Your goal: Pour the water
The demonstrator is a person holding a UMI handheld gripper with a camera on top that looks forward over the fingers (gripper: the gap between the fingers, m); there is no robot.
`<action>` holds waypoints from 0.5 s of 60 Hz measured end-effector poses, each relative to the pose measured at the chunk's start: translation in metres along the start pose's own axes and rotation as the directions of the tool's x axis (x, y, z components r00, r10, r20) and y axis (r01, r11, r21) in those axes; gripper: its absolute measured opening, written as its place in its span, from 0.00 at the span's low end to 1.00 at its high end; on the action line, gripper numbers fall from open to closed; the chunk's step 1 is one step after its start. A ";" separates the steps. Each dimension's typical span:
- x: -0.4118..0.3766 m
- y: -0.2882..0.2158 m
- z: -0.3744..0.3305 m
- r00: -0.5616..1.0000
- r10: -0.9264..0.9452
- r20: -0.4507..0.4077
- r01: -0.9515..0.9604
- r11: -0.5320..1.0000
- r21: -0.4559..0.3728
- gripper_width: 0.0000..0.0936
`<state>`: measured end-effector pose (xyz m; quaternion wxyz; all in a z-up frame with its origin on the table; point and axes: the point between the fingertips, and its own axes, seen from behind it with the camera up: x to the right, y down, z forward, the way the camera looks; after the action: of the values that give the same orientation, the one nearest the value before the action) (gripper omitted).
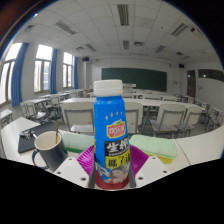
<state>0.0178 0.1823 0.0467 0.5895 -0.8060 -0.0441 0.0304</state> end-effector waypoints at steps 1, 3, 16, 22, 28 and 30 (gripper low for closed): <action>0.001 0.000 -0.003 1.000 -0.009 0.000 0.009 1.000 0.005 0.49; 0.006 -0.002 -0.006 1.000 -0.014 0.006 0.014 1.000 0.015 0.49; 0.006 0.001 -0.006 0.999 0.029 0.014 -0.029 1.000 -0.003 0.63; 0.007 -0.009 -0.025 0.999 0.031 0.009 -0.031 1.000 0.001 0.92; 0.001 -0.011 -0.057 0.997 0.079 0.023 -0.080 0.996 0.031 0.90; -0.008 -0.010 -0.067 0.995 0.095 0.037 -0.096 0.995 0.038 0.90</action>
<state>0.0167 0.1214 0.0764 0.6022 -0.7947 -0.0154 0.0739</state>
